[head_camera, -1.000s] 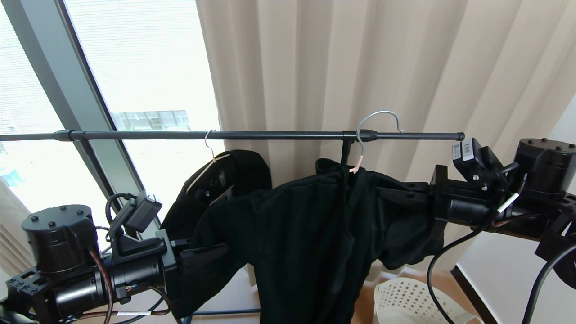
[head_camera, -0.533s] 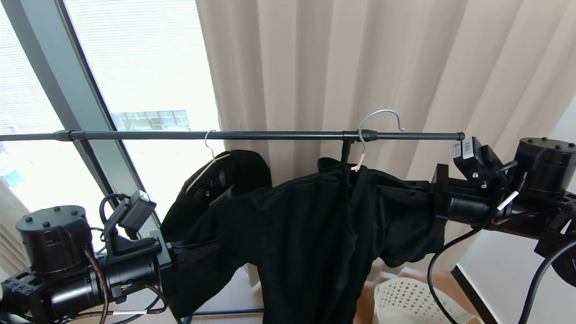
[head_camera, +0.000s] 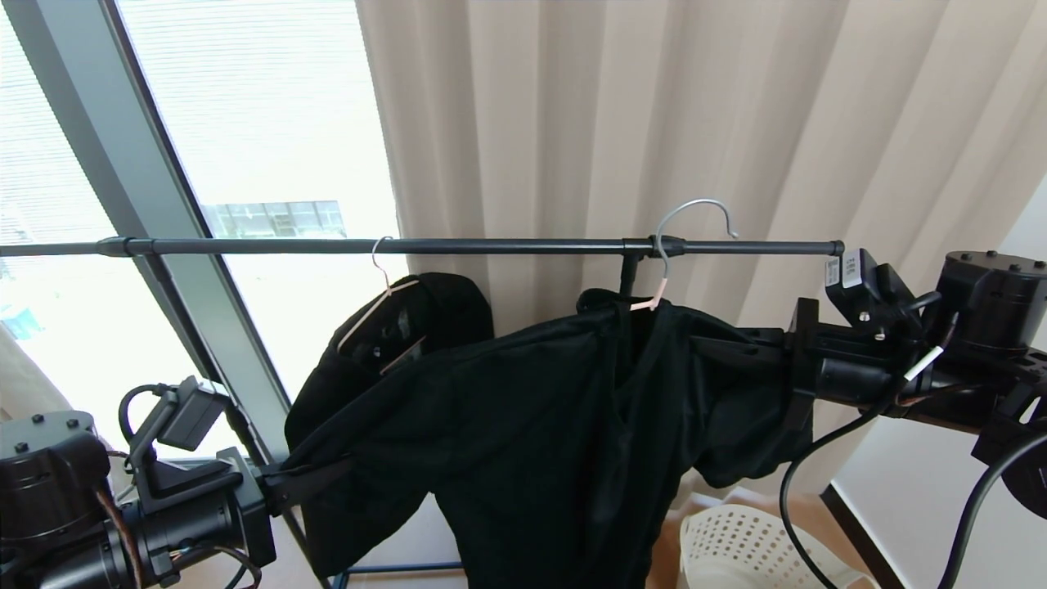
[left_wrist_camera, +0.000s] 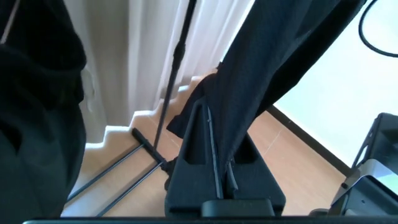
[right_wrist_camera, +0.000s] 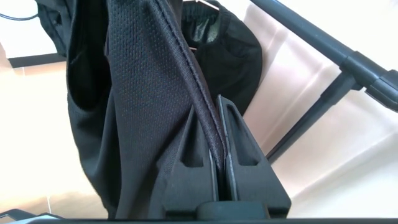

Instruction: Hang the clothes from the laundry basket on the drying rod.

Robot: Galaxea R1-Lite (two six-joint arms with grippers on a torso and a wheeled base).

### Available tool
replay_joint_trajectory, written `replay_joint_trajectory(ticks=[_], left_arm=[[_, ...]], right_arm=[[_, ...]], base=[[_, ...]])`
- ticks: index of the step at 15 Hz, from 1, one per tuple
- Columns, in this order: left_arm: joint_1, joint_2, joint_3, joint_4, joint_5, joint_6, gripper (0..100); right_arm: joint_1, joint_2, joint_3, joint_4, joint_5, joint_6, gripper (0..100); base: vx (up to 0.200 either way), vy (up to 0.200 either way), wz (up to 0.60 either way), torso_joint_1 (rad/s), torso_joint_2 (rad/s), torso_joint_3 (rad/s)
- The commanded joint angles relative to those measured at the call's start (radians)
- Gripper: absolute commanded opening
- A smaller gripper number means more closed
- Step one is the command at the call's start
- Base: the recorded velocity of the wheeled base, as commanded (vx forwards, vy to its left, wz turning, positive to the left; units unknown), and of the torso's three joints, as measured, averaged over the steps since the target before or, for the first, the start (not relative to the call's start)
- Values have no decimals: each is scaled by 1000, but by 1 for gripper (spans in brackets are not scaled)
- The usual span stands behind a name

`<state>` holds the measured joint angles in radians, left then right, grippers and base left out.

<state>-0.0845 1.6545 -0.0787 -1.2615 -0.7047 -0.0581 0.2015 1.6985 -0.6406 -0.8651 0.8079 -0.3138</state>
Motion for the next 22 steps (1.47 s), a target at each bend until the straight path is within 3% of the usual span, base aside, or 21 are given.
replay_joint_trajectory(ticks=[1, 12, 22], left_arm=[[29, -5, 31, -1, 1, 0, 0], [115, -12, 79, -18, -2, -2, 0], [115, -7, 79, -18, -4, 0, 0]], right_arm=[[-2, 10, -2, 0, 1, -1, 0], [-40, 26, -27, 0, 1, -1, 0], [-73, 44, -42, -2, 2, 1, 0]], base=[[0, 0, 0, 0, 0, 0], [0, 0, 0, 0, 0, 0], [0, 0, 0, 0, 0, 0]])
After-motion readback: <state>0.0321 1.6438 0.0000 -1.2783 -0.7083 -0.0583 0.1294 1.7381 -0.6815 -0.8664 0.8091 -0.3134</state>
